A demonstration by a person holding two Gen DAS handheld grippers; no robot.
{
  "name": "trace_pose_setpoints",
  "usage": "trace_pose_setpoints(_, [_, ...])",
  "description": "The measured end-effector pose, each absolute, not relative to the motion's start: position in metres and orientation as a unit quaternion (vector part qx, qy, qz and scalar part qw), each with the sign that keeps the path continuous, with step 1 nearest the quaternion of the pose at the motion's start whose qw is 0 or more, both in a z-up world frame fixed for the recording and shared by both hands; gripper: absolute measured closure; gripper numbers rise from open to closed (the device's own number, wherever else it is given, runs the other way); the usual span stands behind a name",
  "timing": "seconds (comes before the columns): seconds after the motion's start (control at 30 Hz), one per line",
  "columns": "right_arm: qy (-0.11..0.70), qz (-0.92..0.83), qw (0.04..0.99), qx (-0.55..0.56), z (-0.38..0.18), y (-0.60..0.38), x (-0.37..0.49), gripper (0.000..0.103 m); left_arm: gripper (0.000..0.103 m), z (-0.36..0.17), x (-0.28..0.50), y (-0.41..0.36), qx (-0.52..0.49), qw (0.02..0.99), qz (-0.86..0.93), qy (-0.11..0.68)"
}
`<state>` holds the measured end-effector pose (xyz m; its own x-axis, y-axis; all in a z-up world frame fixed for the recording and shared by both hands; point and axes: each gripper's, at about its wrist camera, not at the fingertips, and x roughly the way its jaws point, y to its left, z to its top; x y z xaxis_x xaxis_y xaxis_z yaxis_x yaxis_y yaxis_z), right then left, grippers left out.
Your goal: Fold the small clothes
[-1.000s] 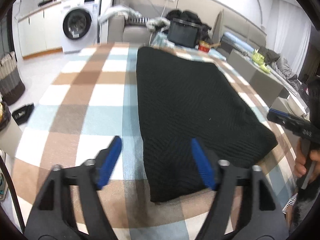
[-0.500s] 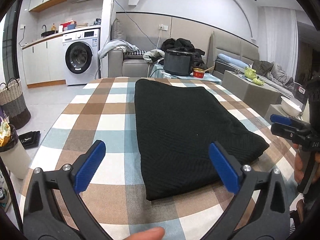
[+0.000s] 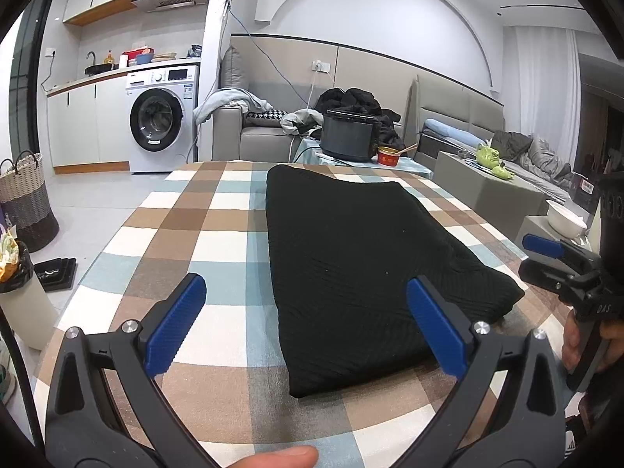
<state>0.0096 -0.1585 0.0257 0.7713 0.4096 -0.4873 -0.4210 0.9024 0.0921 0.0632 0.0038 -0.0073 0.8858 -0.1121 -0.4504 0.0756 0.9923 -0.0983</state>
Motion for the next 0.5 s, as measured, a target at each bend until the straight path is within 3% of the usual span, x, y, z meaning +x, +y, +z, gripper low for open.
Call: trace_pose_setpoints(0.5, [0.251, 0.231, 0.94, 0.015, 0.026, -0.17, 0.012, 0.0, 0.001, -0.008, 0.067, 0.006, -0.04, 0.968, -0.051, 0.243])
